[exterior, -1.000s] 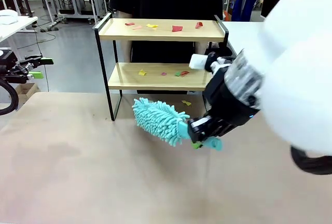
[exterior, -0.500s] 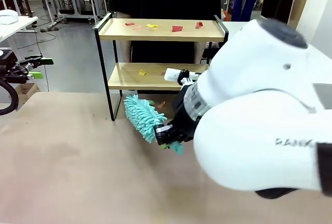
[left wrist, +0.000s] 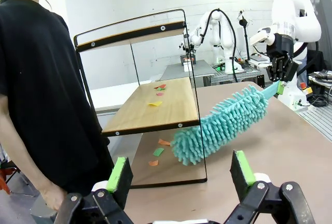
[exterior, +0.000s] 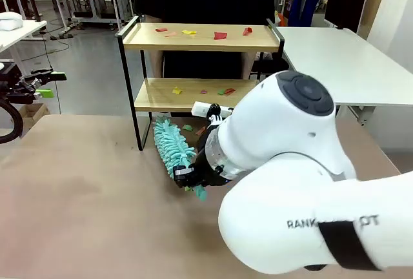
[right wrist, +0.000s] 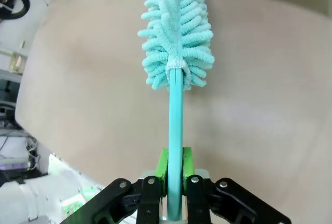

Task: Clean the shelf.
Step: Clean the specific section of the Shelf indicated by the human with the Duster.

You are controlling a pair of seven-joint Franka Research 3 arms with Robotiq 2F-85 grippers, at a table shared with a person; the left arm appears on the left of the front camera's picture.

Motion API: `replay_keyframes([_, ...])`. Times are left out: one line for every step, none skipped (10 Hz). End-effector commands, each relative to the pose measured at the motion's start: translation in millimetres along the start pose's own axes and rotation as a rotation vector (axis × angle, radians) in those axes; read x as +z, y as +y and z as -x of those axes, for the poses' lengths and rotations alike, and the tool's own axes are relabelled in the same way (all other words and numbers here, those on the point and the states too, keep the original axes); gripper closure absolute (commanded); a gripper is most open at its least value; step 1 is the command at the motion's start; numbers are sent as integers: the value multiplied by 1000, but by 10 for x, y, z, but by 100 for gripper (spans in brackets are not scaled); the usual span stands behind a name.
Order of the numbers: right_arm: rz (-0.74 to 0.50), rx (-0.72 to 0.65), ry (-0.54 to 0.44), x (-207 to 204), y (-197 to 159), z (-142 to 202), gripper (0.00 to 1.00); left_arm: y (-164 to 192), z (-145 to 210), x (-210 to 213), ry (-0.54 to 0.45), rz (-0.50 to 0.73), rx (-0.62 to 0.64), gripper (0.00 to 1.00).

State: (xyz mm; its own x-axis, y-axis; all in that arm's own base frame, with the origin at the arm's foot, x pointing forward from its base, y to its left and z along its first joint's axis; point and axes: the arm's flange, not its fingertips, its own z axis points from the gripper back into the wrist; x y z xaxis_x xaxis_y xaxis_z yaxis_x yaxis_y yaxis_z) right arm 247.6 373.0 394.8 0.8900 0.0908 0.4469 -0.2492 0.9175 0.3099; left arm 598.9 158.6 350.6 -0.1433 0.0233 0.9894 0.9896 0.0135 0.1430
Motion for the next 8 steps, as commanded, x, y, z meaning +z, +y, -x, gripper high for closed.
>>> replay_keyframes([32, -57, -88, -287, 307, -74, 87, -8, -23, -1, 5, 6, -12, 0])
replay_keyframes([30, -78, -95, -367, 355, -83, 87, -8, -23, -1, 5, 6, -12, 0])
replay_keyframes([39, -89, -119, -503, 438, -115, 87, -8, -23, -1, 5, 6, -12, 0])
replay_keyframes([31, -93, -137, -591, 506, -154, 87, -8, -23, -1, 5, 6, -12, 0])
replay_keyframes([29, -103, -163, -654, 562, -183, 87, -8, -23, -1, 5, 6, -12, 0])
replay_keyframes([33, -139, -179, -689, 592, -215, 87, -8, -23, -1, 5, 6, -12, 0])
replay_keyframes([26, -82, -99, -246, 250, -102, 87, -8, -23, -1, 5, 6, -12, 0])
replay_keyframes([26, -82, -99, -246, 250, -102, 87, -8, -23, -1, 5, 6, -12, 0])
